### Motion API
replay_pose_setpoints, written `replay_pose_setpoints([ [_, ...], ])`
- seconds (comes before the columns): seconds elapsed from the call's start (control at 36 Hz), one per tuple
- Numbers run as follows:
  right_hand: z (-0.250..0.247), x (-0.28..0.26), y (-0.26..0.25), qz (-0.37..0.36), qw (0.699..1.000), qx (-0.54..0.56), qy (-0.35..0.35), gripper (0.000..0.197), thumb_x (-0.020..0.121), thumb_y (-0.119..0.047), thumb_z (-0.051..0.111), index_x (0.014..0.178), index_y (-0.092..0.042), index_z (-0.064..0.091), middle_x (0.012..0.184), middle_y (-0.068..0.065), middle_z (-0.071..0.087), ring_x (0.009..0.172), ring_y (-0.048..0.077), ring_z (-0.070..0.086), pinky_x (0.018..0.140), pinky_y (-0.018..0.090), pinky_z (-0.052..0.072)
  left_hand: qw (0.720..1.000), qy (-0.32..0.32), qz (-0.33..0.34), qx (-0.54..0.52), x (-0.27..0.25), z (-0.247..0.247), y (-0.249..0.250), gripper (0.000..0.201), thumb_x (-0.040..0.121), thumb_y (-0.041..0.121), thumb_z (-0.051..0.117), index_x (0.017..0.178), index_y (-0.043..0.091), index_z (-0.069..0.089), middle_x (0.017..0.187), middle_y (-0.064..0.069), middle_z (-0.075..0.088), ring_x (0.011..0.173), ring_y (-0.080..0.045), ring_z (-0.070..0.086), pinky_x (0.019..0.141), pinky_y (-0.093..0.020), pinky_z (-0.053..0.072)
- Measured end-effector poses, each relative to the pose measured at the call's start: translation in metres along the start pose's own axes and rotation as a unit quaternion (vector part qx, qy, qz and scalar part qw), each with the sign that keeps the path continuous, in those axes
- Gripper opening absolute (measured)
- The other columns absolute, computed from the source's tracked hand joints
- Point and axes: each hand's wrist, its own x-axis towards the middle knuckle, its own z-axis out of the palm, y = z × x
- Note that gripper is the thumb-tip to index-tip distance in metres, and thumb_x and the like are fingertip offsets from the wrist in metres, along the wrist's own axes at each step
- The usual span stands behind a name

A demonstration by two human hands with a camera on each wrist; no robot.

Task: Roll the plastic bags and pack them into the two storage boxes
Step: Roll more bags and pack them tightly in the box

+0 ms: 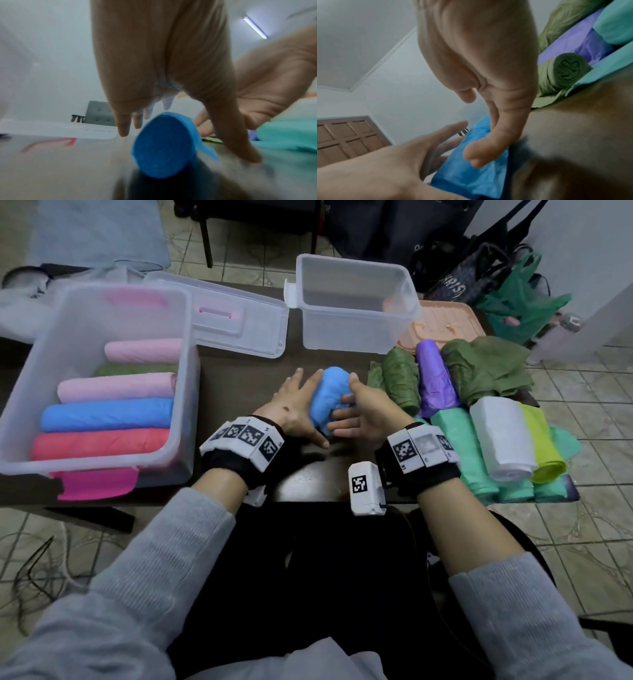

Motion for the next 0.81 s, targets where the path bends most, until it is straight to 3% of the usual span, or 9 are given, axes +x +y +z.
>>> replay_pose_setpoints([
  [0.14, -0.006, 0.002, -0.008, -0.052, 0.994, -0.067, 0.074, 0.038, 0.102, -0.043, 0.024, 0.105, -0.012, 0.046, 0.080, 0.002, 0.053, 0.060, 0.016, 0.052, 0.051, 0.025, 0.041, 0.995, 0.073, 0.060, 0.027, 0.007, 0.011, 0.009, 0.107, 0.070, 0.014, 0.078, 0.151, 0.025, 0.010, 0.156, -0.005, 0.012, 0.138, -0.029, 0.026, 0.106, -0.044, 0.036],
  [0.25, -0.016, 0.004, -0.008, -0.066, 0.987, -0.107, 0.098, 0.024, 0.102, -0.030, 0.029, 0.097, -0.012, 0.045, 0.078, 0.003, 0.047, 0.057, 0.016, 0.047, 0.051, 0.024, 0.037, 0.992, 0.089, 0.086, 0.006, 0.013, 0.008, 0.002, 0.081, 0.078, -0.001, 0.060, 0.148, 0.020, 0.025, 0.152, -0.002, 0.027, 0.133, -0.025, 0.037, 0.107, -0.033, 0.033],
  [0.31, -0.021, 0.005, -0.005, -0.060, 0.980, -0.162, 0.095, 0.021, 0.098, -0.018, 0.035, 0.080, -0.013, 0.045, 0.074, 0.005, 0.046, 0.055, 0.015, 0.045, 0.049, 0.023, 0.037, 0.993, 0.082, 0.082, -0.029, 0.012, 0.004, -0.002, 0.076, 0.079, 0.000, 0.059, 0.145, 0.023, 0.032, 0.149, -0.001, 0.035, 0.133, -0.021, 0.039, 0.105, -0.024, 0.031],
  [0.39, -0.026, 0.006, -0.001, -0.073, 0.939, -0.316, 0.117, 0.029, 0.091, -0.012, 0.043, 0.064, -0.016, 0.036, 0.082, 0.011, 0.047, 0.056, 0.014, 0.038, 0.054, 0.024, 0.036, 0.988, 0.093, 0.071, -0.104, 0.009, -0.004, -0.005, 0.055, 0.081, 0.007, 0.058, 0.132, 0.026, 0.052, 0.130, -0.001, 0.057, 0.120, -0.016, 0.052, 0.090, -0.014, 0.035],
  [0.47, -0.024, 0.000, -0.002, -0.097, 0.886, -0.434, 0.131, 0.017, 0.089, -0.008, 0.045, 0.072, -0.010, 0.044, 0.088, 0.013, 0.046, 0.069, 0.026, 0.043, 0.060, 0.030, 0.033, 0.973, 0.171, 0.050, -0.148, 0.007, -0.014, -0.004, 0.030, 0.084, 0.011, 0.054, 0.111, 0.017, 0.066, 0.103, -0.004, 0.067, 0.102, -0.018, 0.060, 0.078, -0.018, 0.039],
  [0.58, -0.018, -0.006, -0.003, -0.225, 0.837, -0.489, 0.098, 0.017, 0.077, 0.004, 0.048, 0.080, -0.012, 0.051, 0.092, 0.012, 0.055, 0.087, 0.028, 0.054, 0.074, 0.030, 0.042, 0.936, 0.277, -0.034, -0.214, 0.017, -0.026, -0.005, 0.027, 0.094, 0.022, 0.049, 0.113, 0.011, 0.064, 0.116, -0.012, 0.064, 0.110, -0.026, 0.057, 0.086, -0.025, 0.041],
  [0.67, -0.012, -0.011, -0.004, -0.293, 0.804, -0.516, 0.048, 0.025, 0.075, 0.004, 0.053, 0.089, -0.016, 0.057, 0.097, 0.007, 0.048, 0.095, 0.024, 0.051, 0.083, 0.031, 0.043, 0.916, 0.277, -0.113, -0.269, 0.023, -0.033, -0.007, 0.033, 0.096, 0.025, 0.045, 0.120, 0.009, 0.060, 0.125, -0.014, 0.059, 0.118, -0.029, 0.052, 0.093, -0.027, 0.041],
  [0.72, -0.009, -0.012, -0.004, -0.319, 0.803, -0.501, 0.051, 0.024, 0.079, -0.003, 0.057, 0.102, -0.011, 0.057, 0.106, 0.010, 0.051, 0.097, 0.023, 0.051, 0.088, 0.035, 0.044, 0.907, 0.246, -0.164, -0.301, 0.023, -0.037, -0.009, 0.038, 0.096, 0.029, 0.043, 0.118, 0.004, 0.061, 0.125, -0.016, 0.058, 0.119, -0.033, 0.052, 0.096, -0.031, 0.044],
  [0.81, -0.010, -0.008, -0.003, -0.310, 0.844, -0.426, 0.102, 0.041, 0.086, -0.015, 0.058, 0.124, -0.006, 0.044, 0.123, 0.014, 0.045, 0.108, 0.023, 0.050, 0.095, 0.030, 0.040, 0.894, 0.175, -0.180, -0.371, 0.023, -0.040, -0.012, 0.053, 0.077, 0.035, 0.048, 0.118, 0.003, 0.058, 0.125, -0.018, 0.058, 0.111, -0.036, 0.057, 0.096, -0.042, 0.048],
])
